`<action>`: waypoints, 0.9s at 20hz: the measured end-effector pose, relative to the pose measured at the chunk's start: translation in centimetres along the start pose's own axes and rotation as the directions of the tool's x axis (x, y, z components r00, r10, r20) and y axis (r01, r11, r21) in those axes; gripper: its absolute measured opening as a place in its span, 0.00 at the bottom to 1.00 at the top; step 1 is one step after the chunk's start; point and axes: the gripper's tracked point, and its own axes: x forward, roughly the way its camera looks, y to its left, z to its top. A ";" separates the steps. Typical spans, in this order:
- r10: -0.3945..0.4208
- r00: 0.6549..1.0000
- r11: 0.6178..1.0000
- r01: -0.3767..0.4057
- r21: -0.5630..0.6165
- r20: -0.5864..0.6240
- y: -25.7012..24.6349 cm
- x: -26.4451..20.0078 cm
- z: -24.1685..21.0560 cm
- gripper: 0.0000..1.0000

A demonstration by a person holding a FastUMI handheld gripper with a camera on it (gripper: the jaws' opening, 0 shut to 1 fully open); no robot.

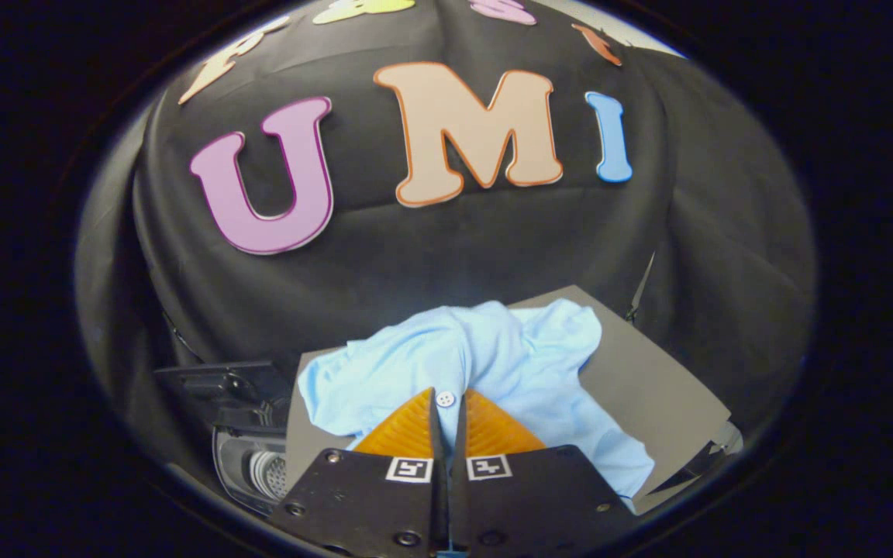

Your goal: Put the clothes into the washing machine and then close the washing machine lid.

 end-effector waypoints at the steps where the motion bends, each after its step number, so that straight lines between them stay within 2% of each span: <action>1: 0.004 1.000 1.000 -0.005 0.007 0.029 0.4 -0.6 0.9 0.02; 5: -0.007 0.991 1.000 0.006 0.011 0.134 1.7 -3.8 4.4 0.02; 10: 0.030 0.963 0.999 -0.035 0.013 0.269 4.8 -7.0 7.3 0.02; 14: 0.066 0.898 0.998 -0.059 -0.029 0.435 7.9 -9.5 10.6 0.02; 15: 0.085 0.892 0.996 -0.076 -0.037 0.445 9.1 -9.9 10.7 0.02; 17: 0.062 0.885 0.998 -0.046 -0.047 0.462 9.8 -10.4 10.9 0.02; 18: 0.072 0.876 0.997 -0.056 -0.046 0.478 10.9 -10.7 10.7 0.02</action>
